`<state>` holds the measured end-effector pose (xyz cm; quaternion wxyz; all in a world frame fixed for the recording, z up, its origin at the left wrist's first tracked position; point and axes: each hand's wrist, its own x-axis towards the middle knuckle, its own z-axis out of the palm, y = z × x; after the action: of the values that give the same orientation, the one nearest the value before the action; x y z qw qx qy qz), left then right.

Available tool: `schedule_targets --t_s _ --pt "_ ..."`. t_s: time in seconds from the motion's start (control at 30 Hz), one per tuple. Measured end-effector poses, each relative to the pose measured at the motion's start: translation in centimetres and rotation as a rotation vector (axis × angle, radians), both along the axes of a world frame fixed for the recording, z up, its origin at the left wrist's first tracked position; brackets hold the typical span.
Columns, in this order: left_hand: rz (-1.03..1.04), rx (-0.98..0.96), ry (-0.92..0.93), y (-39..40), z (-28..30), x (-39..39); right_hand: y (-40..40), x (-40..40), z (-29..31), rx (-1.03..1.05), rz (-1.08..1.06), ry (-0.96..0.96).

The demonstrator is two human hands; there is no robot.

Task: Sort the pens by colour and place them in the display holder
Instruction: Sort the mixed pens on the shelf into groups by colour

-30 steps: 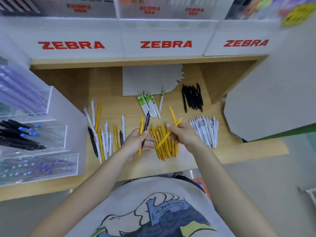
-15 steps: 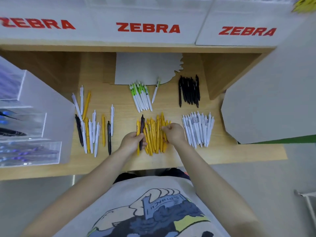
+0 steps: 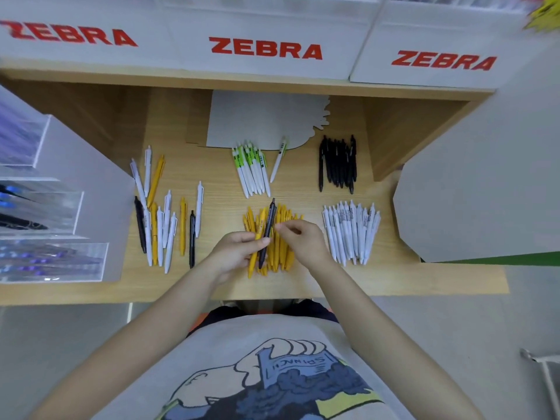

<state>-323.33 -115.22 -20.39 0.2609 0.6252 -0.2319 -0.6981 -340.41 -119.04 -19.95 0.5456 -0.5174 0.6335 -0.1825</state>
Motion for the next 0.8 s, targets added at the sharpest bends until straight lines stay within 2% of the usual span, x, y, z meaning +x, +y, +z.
schedule_targets --t_s 0.1,0.2,0.27,0.37,0.5,0.67,0.73,0.8 --pt "-0.143 -0.045 0.009 -0.4 0.6 -0.7 0.3 -0.3 0.7 0.127 -0.021 -0.164" --pt "-0.043 -0.066 -0.062 -0.9 0.3 -2.0 0.3 -1.5 0.7 0.123 -0.154 -0.178" --pt "0.005 -0.088 -0.244 -1.4 -0.7 -2.5 0.4 -3.0 0.5 0.136 -0.213 -0.146" --pt "-0.071 -0.171 -0.515 -2.2 -2.3 -3.2 0.8 -5.7 0.1 0.140 -0.237 -0.066" --pt "-0.189 -0.343 -0.745 -2.7 -3.0 -5.2 1.1 -9.2 0.0 0.134 -0.302 -0.030" --pt "-0.258 -0.425 -0.974 -2.3 -4.2 -6.0 0.1 -11.1 -0.3 0.145 -0.306 -0.007" --pt "-0.265 -0.523 -1.095 -2.3 -4.6 -6.2 -1.0 -11.1 -0.3 0.132 -0.296 0.007" --pt "-0.314 -0.638 -1.140 -2.6 -5.3 -6.5 -2.2 -11.0 0.0 0.129 -0.236 0.026"
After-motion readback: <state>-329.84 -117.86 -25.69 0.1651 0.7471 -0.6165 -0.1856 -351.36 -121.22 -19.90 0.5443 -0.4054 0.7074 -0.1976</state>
